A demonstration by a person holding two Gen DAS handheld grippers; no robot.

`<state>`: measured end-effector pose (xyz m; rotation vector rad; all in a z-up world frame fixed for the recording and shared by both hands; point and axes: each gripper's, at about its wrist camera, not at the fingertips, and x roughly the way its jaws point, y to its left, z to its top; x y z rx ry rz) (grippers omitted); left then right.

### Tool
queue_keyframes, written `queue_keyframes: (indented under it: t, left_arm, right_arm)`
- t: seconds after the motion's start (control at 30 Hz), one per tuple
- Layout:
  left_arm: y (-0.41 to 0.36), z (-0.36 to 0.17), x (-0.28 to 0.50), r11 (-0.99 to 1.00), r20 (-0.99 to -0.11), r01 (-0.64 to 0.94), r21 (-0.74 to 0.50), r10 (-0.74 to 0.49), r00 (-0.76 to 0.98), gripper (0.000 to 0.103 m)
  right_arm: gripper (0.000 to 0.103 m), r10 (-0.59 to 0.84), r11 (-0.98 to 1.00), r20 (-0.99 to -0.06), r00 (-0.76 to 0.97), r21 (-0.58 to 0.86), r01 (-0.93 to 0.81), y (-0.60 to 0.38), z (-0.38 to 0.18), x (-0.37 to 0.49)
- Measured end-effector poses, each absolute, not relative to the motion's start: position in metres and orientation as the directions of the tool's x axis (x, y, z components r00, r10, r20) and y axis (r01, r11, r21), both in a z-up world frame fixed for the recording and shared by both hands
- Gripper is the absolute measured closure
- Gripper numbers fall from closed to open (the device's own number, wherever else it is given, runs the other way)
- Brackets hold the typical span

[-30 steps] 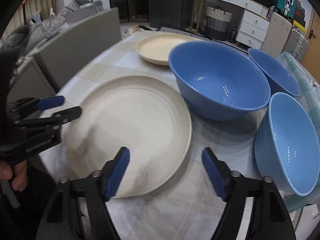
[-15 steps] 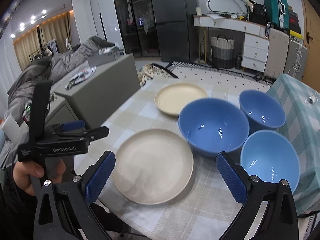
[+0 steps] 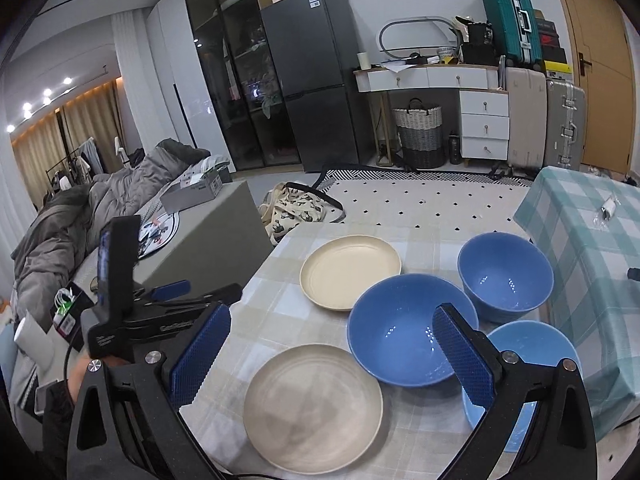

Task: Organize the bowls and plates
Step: 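Move both grippers toward the rim of the other cream plate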

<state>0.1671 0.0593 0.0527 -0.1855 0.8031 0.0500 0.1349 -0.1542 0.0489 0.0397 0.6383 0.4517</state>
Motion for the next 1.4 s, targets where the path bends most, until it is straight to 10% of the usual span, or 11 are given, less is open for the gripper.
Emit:
queue_keyframes:
  t: [1.4]
  left_arm:
    - [0.091,-0.017,0.299,0.967,-0.835,-0.237,-0.094,0.053,0.548,0.0]
  right_arm:
    - [0.001,0.303,0.929,-0.776,0.553,0.112,-0.352,-0.105,0.001,0.374]
